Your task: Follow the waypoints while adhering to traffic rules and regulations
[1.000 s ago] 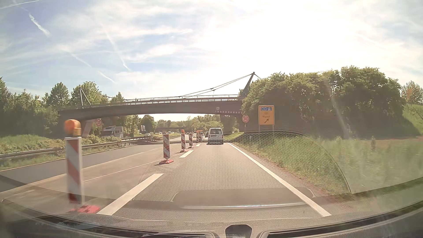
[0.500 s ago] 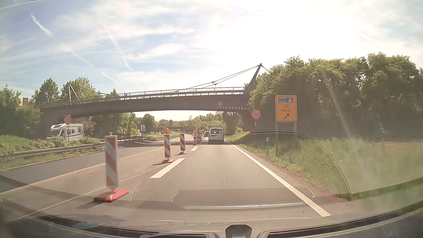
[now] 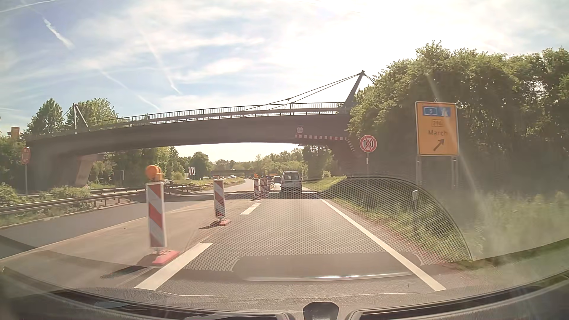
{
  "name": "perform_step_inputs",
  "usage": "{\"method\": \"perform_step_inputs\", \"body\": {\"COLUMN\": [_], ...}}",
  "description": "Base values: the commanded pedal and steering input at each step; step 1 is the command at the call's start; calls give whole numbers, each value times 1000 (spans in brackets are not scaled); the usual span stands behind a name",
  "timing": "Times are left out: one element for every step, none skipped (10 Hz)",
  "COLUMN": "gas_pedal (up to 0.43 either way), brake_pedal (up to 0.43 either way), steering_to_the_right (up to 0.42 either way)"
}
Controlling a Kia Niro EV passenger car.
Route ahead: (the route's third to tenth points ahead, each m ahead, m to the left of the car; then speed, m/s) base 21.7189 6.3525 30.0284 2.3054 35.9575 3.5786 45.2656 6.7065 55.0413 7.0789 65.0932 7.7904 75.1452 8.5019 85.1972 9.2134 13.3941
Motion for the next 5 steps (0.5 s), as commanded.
{"method": "perform_step_inputs", "body": {"gas_pedal": [39, 39, 39, 39, 39], "brake_pedal": [0, 0, 0, 0, 0], "steering_to_the_right": [-3, -3, -3, -3, -3]}}
